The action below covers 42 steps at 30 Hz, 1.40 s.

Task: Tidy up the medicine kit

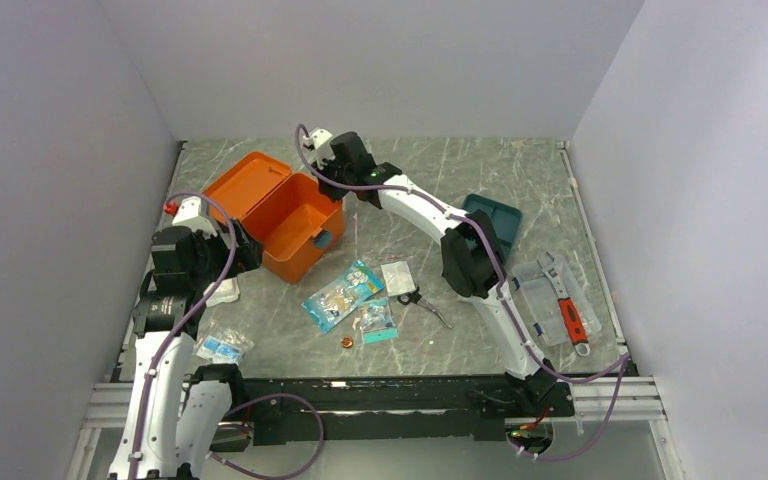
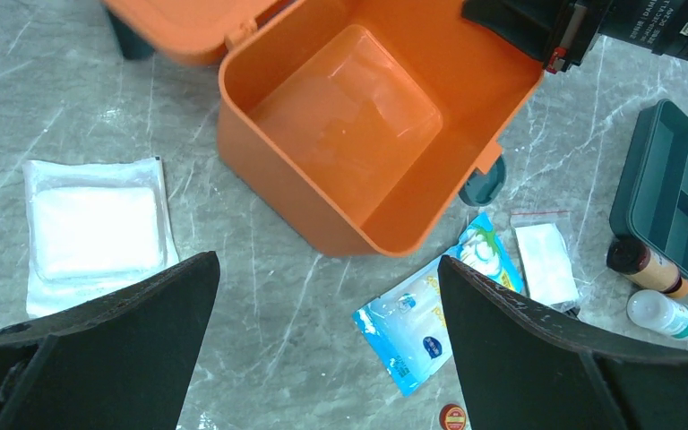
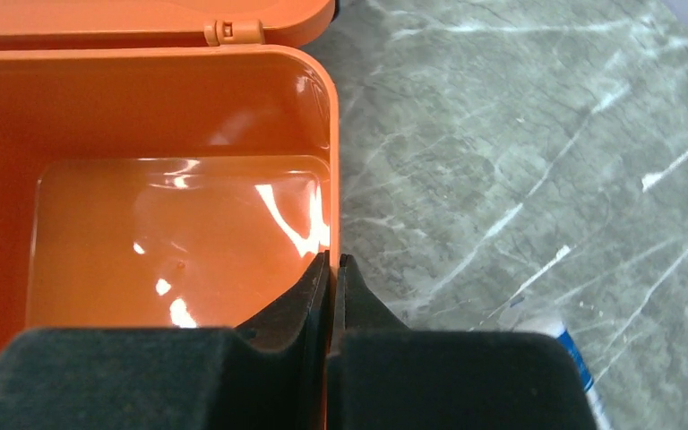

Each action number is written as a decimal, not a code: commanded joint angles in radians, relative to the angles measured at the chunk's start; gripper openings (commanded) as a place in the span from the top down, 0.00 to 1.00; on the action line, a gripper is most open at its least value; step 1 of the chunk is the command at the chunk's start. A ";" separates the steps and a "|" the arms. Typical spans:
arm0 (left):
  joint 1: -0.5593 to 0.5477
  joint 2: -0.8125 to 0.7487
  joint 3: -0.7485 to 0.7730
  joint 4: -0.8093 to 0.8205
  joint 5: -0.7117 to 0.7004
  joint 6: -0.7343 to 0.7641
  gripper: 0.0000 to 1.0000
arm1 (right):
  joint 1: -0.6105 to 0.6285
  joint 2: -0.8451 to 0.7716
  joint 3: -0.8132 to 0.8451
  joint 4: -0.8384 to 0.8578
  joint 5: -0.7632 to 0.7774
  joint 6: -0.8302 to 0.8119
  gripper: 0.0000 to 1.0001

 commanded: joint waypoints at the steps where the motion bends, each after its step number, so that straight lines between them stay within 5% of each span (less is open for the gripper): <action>1: 0.008 0.000 0.007 0.012 -0.035 -0.013 0.01 | -0.010 -0.061 -0.047 0.050 0.187 0.188 1.00; 18: 0.024 0.030 0.015 -0.010 -0.144 -0.080 0.01 | 0.026 -0.320 -0.419 0.111 0.436 0.496 1.00; 32: 0.035 0.027 0.017 -0.024 -0.139 -0.070 0.01 | 0.071 -0.313 -0.398 0.059 0.394 0.520 1.00; 33: 0.035 0.027 0.017 -0.026 -0.140 -0.069 0.01 | 0.072 -0.318 -0.403 0.063 0.394 0.519 0.97; 37: 0.036 0.029 0.018 -0.025 -0.134 -0.069 0.00 | 0.073 -0.362 -0.452 0.099 0.432 0.502 0.57; 42: 0.035 0.025 0.019 -0.023 -0.122 -0.066 0.01 | 0.073 -0.427 -0.485 0.131 0.453 0.470 0.45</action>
